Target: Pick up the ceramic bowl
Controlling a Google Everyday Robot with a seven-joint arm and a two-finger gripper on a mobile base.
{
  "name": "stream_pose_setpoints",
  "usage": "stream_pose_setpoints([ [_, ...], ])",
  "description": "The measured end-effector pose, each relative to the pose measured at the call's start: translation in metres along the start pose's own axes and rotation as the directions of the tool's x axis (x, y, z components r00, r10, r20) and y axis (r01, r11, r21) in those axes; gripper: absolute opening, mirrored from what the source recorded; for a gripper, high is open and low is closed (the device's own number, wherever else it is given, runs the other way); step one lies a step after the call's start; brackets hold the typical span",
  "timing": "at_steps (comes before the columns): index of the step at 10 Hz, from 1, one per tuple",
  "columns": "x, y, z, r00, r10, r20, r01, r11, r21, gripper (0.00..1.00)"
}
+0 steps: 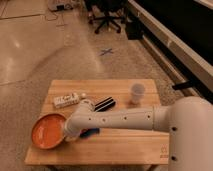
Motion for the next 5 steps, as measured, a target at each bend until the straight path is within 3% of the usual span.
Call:
stream_pose_setpoints([
  [5, -0.001, -0.001, -0.025, 0.999, 0.027, 0.018, -0.028, 0.999, 0.037, 0.0],
])
